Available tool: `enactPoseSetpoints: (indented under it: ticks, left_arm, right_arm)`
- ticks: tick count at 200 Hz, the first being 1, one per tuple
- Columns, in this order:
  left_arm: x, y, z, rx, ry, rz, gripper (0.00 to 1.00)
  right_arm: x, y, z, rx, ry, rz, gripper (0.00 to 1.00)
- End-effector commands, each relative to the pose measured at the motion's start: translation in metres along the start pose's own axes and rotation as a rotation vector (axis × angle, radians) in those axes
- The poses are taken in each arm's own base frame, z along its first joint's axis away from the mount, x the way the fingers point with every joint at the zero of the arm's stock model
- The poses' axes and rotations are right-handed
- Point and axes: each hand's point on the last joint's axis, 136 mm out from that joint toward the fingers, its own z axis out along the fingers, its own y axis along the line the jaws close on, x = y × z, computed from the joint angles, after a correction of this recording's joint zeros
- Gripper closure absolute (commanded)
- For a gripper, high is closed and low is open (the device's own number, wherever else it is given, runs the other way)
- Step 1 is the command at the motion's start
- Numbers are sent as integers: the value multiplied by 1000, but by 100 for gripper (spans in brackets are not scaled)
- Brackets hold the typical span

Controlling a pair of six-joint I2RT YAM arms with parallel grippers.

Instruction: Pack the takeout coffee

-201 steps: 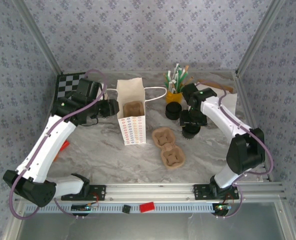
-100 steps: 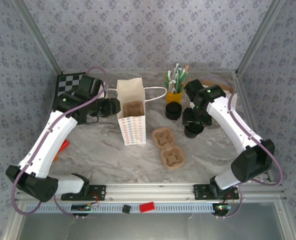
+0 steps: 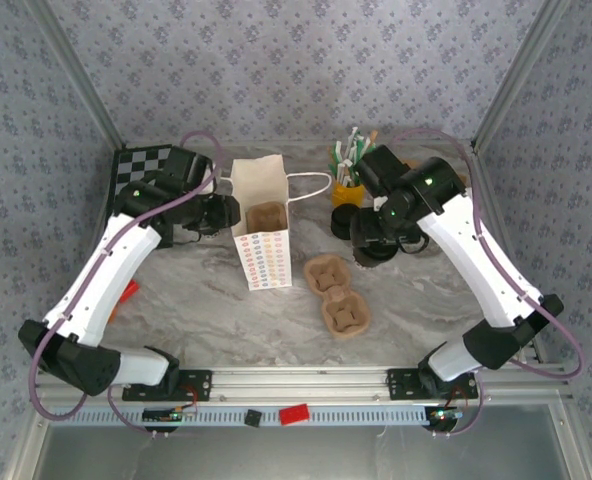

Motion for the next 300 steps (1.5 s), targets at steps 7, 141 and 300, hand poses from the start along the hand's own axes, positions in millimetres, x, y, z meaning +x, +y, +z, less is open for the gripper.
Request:
enactPoseSetpoints:
  ticks: [7, 141, 300]
  left_arm:
    - [-11, -18, -5, 76, -27, 12, 56]
    - [-16, -31, 1, 118, -24, 14, 83]
    - [-9, -49, -4, 142, -34, -8, 97]
  right_arm:
    - [8, 4, -16, 51, 23, -31, 28]
    - [0, 74, -66, -154, -79, -198, 30]
    - [-22, 98, -80, -300, -116, -105, 31]
